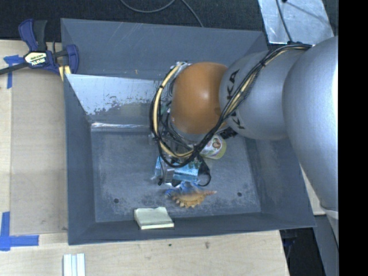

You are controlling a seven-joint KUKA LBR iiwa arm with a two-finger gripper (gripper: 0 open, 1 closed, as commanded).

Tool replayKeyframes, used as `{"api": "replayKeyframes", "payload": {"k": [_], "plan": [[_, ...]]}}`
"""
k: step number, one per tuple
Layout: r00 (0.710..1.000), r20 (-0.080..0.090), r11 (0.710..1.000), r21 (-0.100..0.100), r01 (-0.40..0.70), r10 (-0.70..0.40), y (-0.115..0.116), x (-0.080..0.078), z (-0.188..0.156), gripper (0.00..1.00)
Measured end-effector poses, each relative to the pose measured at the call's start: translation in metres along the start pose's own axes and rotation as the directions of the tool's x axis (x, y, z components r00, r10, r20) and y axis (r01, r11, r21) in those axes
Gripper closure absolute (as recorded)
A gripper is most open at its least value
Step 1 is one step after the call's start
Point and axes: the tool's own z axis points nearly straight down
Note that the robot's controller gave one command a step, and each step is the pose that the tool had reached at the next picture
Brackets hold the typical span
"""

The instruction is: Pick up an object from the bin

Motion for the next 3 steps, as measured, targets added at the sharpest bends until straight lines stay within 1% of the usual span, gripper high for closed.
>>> {"api": "replayKeyframes", "payload": {"k": [1, 2, 3], "plan": [[0.991, -0.007, 0.991, 0.001, 0.130, -0.130, -0.014, 0.007, -0.005, 0.00], [0.968, 0.001, 0.968, 0.000, 0.252, -0.252, -0.056, 0.012, 0.013, 1.00], [0.968, 0.000, 0.968, 0.000, 0.252, -0.252, -0.056, 0.012, 0.013, 1.00]]}}
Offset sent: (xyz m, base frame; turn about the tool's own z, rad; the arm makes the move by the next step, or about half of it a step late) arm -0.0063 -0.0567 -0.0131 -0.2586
